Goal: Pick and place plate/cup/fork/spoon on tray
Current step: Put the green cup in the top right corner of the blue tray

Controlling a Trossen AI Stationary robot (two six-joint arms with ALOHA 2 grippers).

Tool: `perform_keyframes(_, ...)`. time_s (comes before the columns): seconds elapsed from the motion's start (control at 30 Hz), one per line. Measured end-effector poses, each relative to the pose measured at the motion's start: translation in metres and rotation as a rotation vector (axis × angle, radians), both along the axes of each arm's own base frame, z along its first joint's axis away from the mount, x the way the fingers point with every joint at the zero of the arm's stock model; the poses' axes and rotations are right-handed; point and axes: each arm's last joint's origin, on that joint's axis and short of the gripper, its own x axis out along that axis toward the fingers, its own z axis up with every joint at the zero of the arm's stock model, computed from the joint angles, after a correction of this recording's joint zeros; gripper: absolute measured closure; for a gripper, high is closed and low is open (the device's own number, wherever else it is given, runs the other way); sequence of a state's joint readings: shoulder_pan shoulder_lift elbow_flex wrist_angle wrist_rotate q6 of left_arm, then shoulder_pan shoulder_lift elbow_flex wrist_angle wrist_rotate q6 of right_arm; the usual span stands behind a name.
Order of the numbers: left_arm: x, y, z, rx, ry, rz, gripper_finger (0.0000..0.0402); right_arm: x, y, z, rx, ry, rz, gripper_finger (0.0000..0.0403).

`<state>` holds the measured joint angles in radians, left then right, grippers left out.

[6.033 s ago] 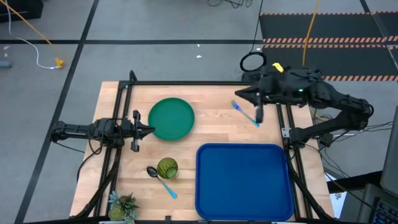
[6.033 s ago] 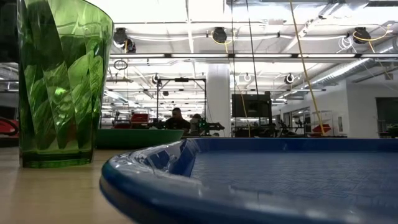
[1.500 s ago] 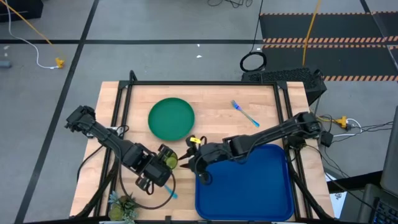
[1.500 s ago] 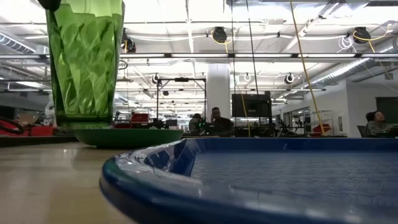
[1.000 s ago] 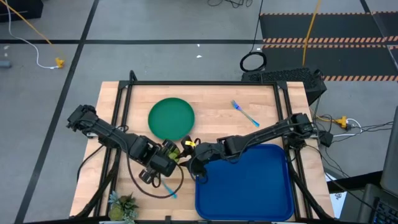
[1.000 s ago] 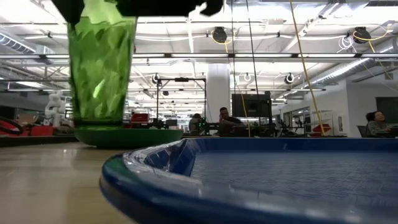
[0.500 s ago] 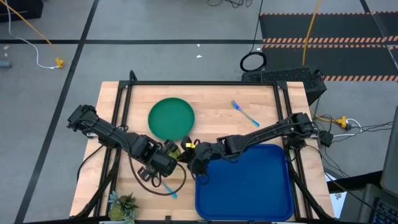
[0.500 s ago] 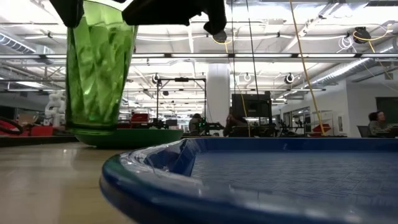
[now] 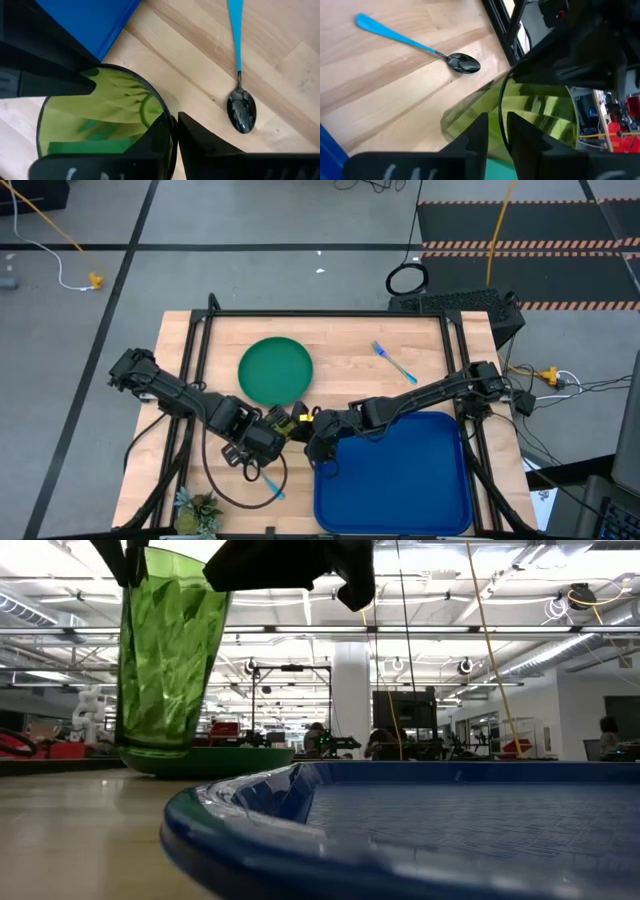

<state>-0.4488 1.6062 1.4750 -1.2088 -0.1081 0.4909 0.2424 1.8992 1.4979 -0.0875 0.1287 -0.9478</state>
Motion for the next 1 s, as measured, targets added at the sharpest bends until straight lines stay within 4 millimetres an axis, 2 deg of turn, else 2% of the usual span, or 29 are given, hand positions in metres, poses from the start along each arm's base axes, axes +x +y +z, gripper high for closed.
perform_keyframes(0.1,0.0,0.002,0.0,0.007,0.002,-0.015,0.0382,0.0,0.0,0.0,-0.025,-0.001,0.015,0.0326)
perform_keyframes(0.2,0.001,0.002,0.0,0.011,0.002,-0.024,0.0383,0.0,0.0,0.0,-0.057,-0.003,0.033,0.0329)
perform_keyframes(0.47,0.002,0.002,0.0,0.048,-0.03,0.02,0.0346,0.001,-0.005,-0.004,-0.077,0.016,0.015,0.0395)
perform_keyframes(0.63,0.001,0.0,0.003,0.113,-0.102,0.084,0.0291,-0.001,-0.008,0.0,-0.076,0.012,-0.012,0.0399)
perform_keyframes(0.87,0.002,-0.009,0.005,0.174,-0.211,0.165,0.0189,-0.003,-0.008,0.011,-0.067,-0.032,-0.053,0.0402)
perform_keyframes(1.0,0.0,-0.012,0.006,0.205,-0.255,0.214,0.0146,-0.007,-0.004,0.013,-0.047,-0.03,-0.098,0.0403)
